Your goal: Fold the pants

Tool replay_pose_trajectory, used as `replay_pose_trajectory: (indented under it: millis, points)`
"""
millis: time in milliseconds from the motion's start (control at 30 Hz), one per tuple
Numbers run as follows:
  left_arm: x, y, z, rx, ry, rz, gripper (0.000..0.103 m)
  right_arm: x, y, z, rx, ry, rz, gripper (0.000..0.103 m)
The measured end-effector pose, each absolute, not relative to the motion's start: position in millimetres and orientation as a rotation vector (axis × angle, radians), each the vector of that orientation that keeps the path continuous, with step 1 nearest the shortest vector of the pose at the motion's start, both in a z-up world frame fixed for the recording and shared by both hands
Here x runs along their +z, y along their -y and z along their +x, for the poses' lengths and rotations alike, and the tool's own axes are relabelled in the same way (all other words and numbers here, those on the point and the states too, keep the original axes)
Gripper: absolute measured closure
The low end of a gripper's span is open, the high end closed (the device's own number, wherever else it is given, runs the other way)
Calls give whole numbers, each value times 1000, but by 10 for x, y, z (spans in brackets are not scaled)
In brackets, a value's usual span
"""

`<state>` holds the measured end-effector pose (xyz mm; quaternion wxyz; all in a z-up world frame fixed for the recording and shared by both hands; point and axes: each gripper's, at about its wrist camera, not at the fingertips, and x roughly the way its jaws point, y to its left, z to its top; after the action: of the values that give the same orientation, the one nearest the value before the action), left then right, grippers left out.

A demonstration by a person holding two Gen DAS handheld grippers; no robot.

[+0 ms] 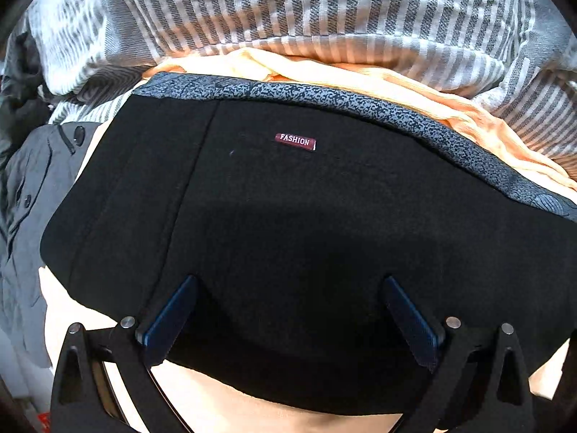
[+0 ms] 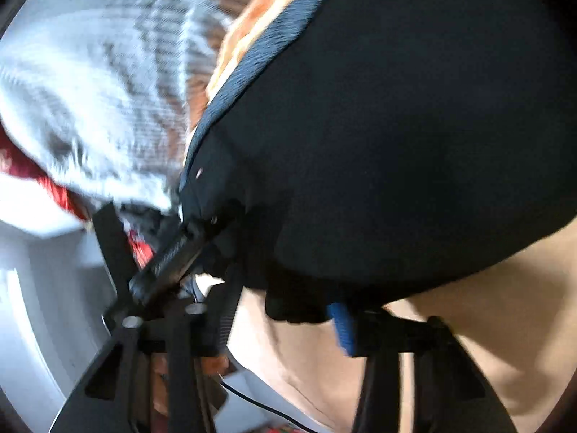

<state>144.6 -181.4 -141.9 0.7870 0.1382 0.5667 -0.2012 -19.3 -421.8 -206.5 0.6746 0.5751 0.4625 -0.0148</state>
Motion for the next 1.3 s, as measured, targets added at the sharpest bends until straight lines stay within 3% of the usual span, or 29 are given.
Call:
replay_pose_trajectory:
  millis: [33, 100, 200, 367, 533, 633, 700, 733, 867, 967, 1300]
  points:
    - [-1422, 1817, 1466, -442, -1227, 296, 0, -2064, 4235, -206, -53, -1033, 1324, 93]
    - [-1425, 1805, 1482, -455, -1225, 301, 0, -1955, 4252, -235, -43, -994, 1337, 94]
    - [-1427, 1789, 1485, -470, -1210, 316, 0, -1788, 4133, -232, -55, -1070, 1150, 94]
    - [-1278, 1826, 1310, -459, -1211, 362, 1, -2002, 4191, -438, -141, -1202, 1161, 95]
    - [-1123, 2060, 860, -550, -1134, 428, 1, -1578, 4466, -665, -196, -1231, 972, 93]
    - [-1217, 2334, 750, -564, -1145, 450, 1, -1209, 4759, -549, -289, -1166, 807, 78]
    - [-1322, 2439, 734, -535, -1134, 475, 1, -1085, 4919, -457, -341, -1132, 742, 50]
    - [-1437, 2449, 749, -500, -1159, 494, 1, -1059, 5010, -415, -373, -1119, 718, 49]
    - [-1530, 2400, 802, -485, -1172, 470, 0, -1179, 5329, -435, -485, -1153, 599, 50]
    - [-1530, 2432, 816, -476, -1187, 488, 0, -1229, 5650, -702, -508, -1114, 693, 71]
    - [-1080, 2955, 558, -463, -1219, 483, 1, -748, 6760, -1279, -836, -975, 722, 71]
